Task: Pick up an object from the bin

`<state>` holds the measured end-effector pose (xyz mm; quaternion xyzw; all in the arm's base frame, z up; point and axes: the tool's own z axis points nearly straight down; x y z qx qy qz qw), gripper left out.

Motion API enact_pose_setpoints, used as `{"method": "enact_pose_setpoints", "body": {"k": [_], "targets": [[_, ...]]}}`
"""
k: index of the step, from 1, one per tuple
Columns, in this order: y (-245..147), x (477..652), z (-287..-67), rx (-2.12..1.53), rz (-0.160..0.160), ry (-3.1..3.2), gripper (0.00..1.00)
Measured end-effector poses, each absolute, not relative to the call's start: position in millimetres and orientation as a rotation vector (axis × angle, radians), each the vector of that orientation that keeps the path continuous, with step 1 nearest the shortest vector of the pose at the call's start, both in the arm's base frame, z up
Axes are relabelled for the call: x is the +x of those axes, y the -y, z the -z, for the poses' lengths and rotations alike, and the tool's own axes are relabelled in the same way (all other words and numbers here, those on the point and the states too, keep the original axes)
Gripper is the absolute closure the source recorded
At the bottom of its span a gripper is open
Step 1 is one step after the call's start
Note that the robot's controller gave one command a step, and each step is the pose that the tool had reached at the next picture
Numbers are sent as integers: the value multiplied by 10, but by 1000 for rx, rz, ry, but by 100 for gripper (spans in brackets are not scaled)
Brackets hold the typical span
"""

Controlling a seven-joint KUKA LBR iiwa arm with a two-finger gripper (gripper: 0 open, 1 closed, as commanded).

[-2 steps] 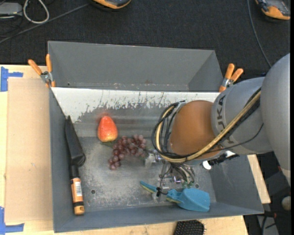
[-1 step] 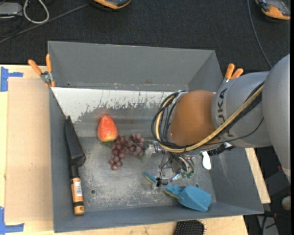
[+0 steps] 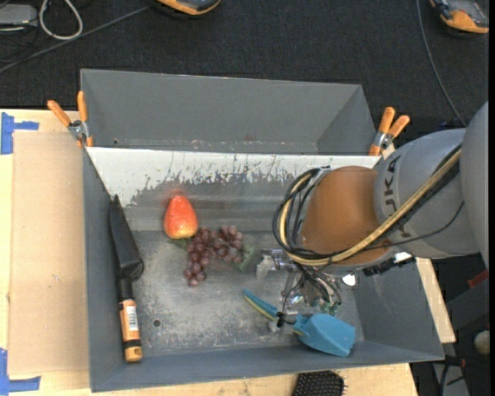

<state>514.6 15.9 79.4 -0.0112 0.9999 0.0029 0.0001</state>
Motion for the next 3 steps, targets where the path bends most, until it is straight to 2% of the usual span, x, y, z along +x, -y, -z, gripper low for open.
{"method": "enact_pose_setpoints", "body": {"k": [1, 2, 3], "targets": [[300, 5040, -1095, 36, -11, -3133, 0], [317, 4770, -738, 111, -10, -3141, 0], [499, 4762, -695, 341, -13, -3110, 100]]}}
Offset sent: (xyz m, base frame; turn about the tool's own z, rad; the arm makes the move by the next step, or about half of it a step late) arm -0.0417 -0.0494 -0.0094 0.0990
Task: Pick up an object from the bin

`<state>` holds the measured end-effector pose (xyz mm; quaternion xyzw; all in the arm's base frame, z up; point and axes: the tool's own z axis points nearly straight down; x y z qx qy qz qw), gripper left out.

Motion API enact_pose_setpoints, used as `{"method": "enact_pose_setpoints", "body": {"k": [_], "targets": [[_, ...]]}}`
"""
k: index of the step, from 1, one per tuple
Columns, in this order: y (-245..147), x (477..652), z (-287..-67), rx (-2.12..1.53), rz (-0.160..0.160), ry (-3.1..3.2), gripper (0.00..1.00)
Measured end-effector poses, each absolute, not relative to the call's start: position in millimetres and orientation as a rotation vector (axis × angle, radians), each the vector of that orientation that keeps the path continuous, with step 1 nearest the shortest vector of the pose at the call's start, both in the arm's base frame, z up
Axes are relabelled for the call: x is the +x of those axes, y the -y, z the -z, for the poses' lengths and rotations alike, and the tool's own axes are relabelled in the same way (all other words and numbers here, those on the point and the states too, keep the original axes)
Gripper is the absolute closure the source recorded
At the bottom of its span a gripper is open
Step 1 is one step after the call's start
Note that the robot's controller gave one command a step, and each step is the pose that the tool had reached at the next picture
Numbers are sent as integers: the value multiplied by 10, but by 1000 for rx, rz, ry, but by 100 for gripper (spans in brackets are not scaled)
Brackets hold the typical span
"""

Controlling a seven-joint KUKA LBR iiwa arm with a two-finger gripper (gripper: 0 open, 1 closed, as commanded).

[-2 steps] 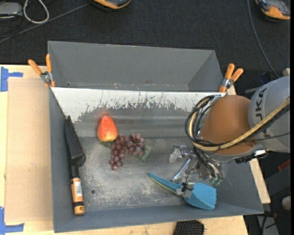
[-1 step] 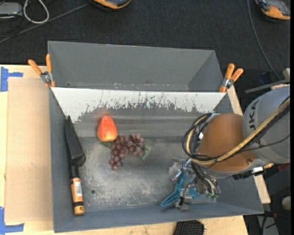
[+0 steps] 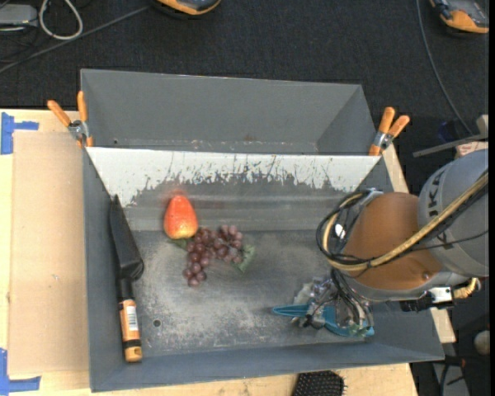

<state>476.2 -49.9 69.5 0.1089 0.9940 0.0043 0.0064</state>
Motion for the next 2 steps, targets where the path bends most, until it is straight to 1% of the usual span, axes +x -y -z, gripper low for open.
{"method": "enact_pose_setpoints", "body": {"k": [1, 2], "targets": [[499, 4762, -695, 341, -13, -3110, 100], [494, 4808, -695, 382, -16, -3106, 100]]}}
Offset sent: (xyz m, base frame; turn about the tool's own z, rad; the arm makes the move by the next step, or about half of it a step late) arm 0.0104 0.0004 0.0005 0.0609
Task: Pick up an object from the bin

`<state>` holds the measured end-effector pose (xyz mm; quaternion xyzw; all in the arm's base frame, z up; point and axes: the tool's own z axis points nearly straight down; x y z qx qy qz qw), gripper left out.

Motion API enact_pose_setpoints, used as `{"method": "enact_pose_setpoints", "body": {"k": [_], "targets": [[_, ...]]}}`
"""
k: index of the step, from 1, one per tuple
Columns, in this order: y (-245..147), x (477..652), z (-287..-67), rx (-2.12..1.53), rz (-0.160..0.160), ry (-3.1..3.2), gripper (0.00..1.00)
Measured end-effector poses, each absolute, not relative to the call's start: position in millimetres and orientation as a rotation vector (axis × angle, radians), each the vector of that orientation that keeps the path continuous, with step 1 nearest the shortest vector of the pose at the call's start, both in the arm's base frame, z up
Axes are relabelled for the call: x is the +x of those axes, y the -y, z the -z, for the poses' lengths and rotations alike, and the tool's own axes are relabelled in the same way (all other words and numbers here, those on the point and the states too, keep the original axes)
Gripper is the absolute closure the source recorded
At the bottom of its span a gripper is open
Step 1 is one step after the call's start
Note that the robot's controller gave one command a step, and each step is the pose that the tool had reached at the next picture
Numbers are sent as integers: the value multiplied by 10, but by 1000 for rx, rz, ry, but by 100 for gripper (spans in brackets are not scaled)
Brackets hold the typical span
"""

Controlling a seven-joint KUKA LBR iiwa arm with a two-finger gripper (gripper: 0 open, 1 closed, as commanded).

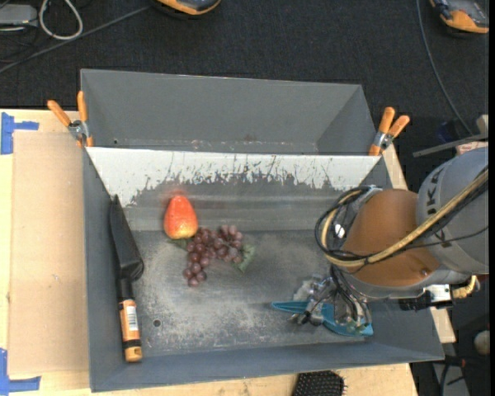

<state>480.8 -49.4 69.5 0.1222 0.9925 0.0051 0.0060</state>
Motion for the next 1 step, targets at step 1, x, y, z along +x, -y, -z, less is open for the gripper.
{"method": "enact_pose_setpoints", "body": {"k": [1], "targets": [[517, 4838, -696, 364, -17, -3108, 100]]}}
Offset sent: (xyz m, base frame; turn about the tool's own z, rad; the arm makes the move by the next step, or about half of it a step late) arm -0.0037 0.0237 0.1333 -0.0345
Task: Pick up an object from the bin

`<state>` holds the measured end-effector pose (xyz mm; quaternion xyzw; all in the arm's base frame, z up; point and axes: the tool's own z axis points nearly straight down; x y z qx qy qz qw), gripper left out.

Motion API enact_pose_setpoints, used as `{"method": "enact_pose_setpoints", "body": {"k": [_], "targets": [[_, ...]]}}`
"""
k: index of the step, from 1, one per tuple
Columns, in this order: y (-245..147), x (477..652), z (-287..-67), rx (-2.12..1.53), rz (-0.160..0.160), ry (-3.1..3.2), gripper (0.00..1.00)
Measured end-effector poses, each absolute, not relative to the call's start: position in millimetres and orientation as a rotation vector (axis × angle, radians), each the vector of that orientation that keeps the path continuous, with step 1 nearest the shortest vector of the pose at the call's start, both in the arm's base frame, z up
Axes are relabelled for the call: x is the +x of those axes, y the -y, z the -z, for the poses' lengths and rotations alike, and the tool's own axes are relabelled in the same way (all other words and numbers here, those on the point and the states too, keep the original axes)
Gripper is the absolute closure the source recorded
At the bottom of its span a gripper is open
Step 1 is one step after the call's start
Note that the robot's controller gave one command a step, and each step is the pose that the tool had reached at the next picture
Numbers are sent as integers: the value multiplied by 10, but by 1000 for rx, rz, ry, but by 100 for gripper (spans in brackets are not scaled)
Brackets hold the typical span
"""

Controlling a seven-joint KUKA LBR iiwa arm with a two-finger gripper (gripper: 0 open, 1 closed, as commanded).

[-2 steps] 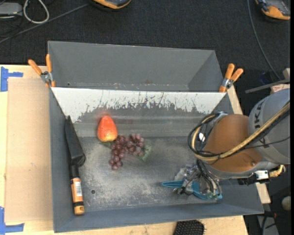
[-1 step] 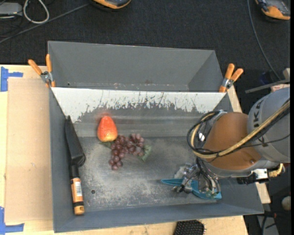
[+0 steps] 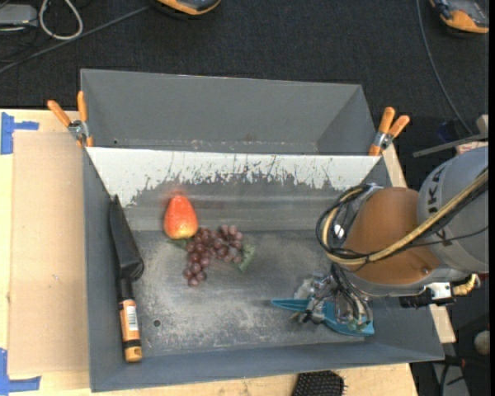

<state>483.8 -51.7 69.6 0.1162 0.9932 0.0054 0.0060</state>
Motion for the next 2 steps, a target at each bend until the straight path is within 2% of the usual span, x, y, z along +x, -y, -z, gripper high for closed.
{"method": "enact_pose_setpoints", "body": {"k": [1, 2], "targets": [[406, 4788, -1249, 349, -17, -3118, 100], [333, 4876, -2006, 308, -17, -3125, 100]]}}
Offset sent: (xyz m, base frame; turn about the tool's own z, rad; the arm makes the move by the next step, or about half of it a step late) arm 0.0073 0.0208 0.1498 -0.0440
